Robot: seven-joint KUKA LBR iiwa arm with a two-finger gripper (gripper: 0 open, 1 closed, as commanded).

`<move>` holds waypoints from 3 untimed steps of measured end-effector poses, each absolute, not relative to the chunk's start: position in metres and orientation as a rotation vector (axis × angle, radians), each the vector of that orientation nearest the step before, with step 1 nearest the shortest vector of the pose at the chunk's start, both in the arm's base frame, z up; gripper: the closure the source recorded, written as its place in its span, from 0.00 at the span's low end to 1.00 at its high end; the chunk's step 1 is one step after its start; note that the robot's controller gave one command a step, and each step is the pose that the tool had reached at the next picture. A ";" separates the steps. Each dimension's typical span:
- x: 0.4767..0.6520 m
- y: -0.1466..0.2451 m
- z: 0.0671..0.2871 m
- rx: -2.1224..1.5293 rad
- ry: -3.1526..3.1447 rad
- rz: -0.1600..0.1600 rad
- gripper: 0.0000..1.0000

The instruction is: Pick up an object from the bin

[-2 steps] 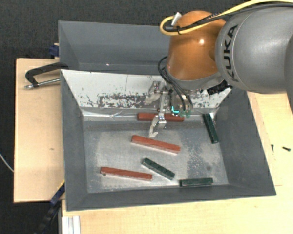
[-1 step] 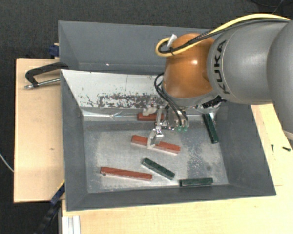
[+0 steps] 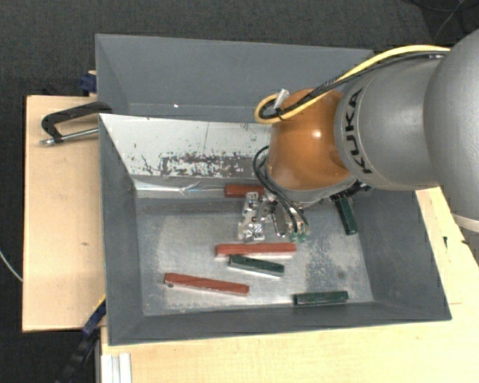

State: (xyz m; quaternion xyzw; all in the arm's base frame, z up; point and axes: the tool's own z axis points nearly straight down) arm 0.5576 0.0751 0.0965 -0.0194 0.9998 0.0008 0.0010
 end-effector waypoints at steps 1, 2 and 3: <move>0.558 0.075 0.097 -0.060 3.139 0.003 0.00; 0.558 0.075 0.096 -0.060 3.139 0.003 0.00; 0.598 0.053 0.182 -0.365 3.108 0.000 1.00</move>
Offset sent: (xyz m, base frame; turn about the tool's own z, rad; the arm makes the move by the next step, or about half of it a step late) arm 0.0000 0.0000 0.0000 0.0000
